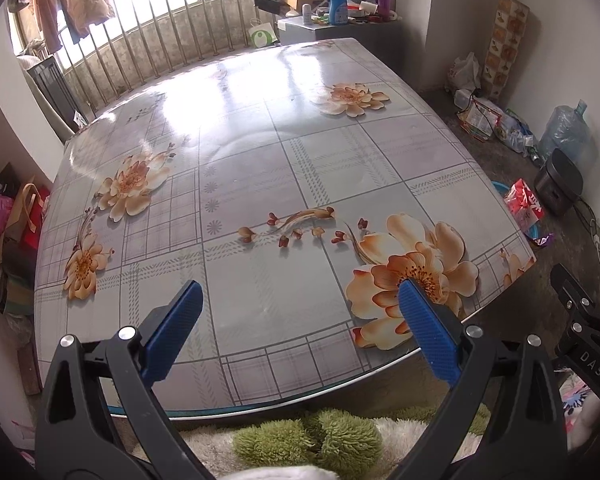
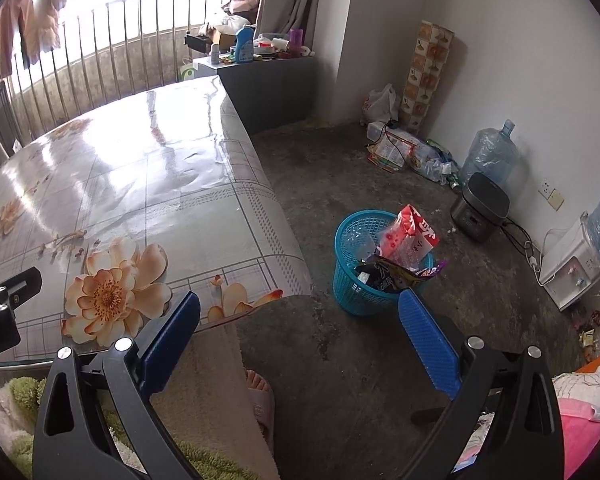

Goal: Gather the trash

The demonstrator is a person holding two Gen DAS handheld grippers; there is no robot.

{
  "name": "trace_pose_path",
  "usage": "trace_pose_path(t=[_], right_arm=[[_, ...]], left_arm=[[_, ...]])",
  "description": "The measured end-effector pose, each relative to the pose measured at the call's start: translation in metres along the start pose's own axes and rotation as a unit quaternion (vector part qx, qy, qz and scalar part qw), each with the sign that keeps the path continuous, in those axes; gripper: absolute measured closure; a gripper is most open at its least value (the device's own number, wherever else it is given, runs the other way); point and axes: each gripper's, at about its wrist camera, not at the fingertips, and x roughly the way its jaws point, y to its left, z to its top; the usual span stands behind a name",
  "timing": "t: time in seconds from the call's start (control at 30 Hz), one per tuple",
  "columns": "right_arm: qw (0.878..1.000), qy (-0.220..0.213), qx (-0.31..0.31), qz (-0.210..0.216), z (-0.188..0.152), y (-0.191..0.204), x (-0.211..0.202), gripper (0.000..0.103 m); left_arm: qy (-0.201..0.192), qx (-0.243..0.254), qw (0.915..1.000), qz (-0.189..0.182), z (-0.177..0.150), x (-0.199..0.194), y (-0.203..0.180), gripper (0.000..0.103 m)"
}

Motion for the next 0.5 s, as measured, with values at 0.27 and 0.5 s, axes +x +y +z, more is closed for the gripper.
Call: trace_pose_path(t=[0.27,0.5], right_arm=[[1.0,0.0,0.002,-0.001,0.0014,0.0005,-0.0008,0.006],[1.0,-0.002,0.004,-0.003,0.0003,0.0006,-0.0032,0.006]], left_arm=[[-0.001,0.001,1.0,0.001,0.0,0.0004,0.0012,0.009],[0.0,0.001,1.0,0.001,-0.0003,0.0004,0.001,0.009]])
